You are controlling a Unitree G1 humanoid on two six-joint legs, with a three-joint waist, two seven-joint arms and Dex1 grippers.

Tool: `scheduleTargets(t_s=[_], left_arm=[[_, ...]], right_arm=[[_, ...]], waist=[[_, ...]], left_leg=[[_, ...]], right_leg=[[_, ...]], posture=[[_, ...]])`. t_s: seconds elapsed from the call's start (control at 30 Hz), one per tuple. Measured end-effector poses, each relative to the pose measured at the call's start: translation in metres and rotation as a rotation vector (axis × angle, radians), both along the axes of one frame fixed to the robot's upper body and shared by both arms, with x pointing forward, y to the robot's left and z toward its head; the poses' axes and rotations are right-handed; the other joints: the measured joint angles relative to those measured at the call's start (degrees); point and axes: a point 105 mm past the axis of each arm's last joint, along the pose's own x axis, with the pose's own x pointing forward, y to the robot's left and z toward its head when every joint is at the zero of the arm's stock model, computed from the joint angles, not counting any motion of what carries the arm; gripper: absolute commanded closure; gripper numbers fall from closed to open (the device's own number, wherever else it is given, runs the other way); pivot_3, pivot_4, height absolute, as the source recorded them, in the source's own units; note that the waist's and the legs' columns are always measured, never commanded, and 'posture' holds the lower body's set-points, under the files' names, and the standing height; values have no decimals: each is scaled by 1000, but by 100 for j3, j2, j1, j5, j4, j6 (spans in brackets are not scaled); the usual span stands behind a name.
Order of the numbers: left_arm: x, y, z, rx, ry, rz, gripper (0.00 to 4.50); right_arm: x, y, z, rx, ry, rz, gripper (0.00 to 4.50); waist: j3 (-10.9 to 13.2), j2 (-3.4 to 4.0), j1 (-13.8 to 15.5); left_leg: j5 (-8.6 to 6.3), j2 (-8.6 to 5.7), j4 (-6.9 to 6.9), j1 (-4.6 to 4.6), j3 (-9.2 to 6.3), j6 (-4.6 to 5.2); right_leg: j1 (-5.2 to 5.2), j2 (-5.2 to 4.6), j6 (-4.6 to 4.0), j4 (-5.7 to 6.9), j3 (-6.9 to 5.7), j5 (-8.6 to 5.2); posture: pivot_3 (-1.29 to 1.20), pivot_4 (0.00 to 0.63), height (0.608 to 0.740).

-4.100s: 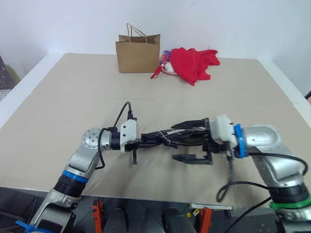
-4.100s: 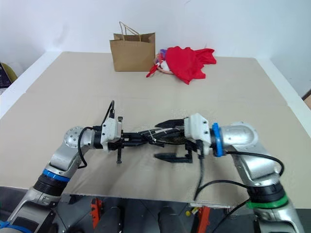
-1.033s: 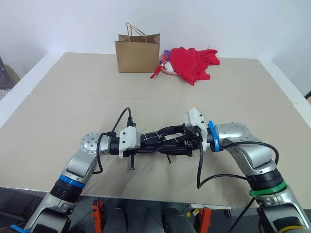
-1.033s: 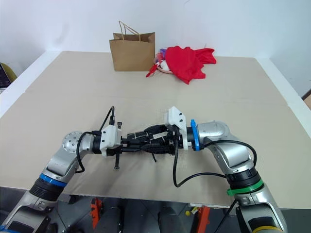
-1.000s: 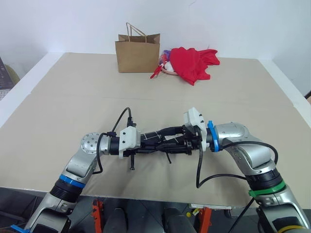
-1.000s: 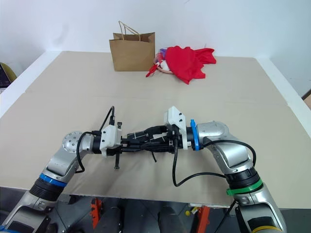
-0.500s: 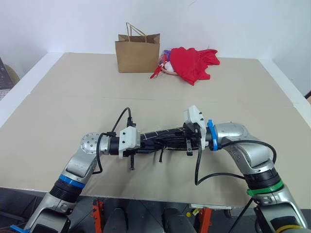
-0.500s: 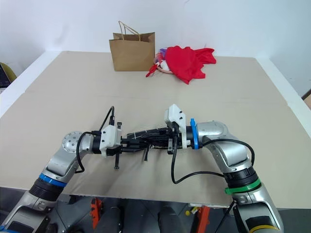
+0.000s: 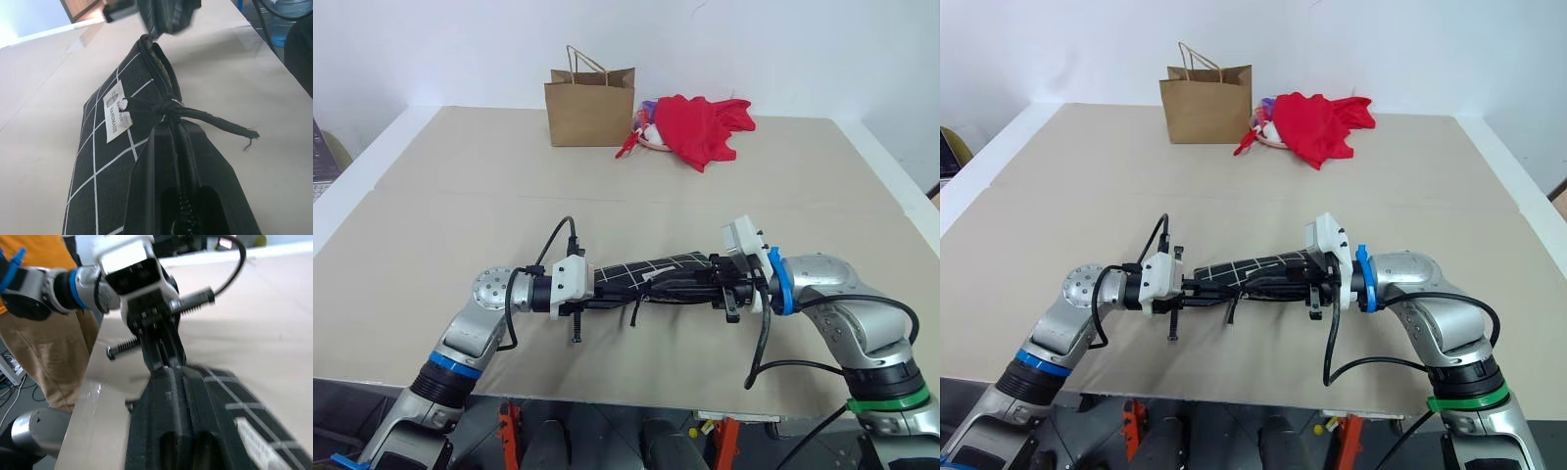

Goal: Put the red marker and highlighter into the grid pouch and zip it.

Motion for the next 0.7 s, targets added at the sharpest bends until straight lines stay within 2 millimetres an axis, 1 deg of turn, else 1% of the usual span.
scheduleTargets(t_s=[0.2,0.3,0.37,0.7], left_arm=[[0,-2,2,-16,-17,4,4500],[0,-2,2,-16,-17,5,4500],[0,-1,2,-15,-17,6,4500],[0,0,0,-11,-12,10,4500]], right_arm=[[16,2,-10,-16,-18,-76,2818],[27,0,-14,-32,2,-117,2818],[30,-1,-15,-38,25,-131,2818],[26,1,-14,-58,78,-82,2818]], waist=[[0,-1,4],[0,0,2],[0,-1,3],[1,0,3]], left_leg=[[0,0,0,-1,0,0],[0,0,0,-1,0,0],[0,0,-1,-1,0,0],[0,0,-4,-2,0,0]], right_leg=[[0,0,0,0,0,0],[-1,0,0,0,0,0],[-1,0,0,0,0,0],[-2,0,-1,0,0,-2]], posture=[[0,150,740],[0,150,740],[0,150,740],[0,150,740]])
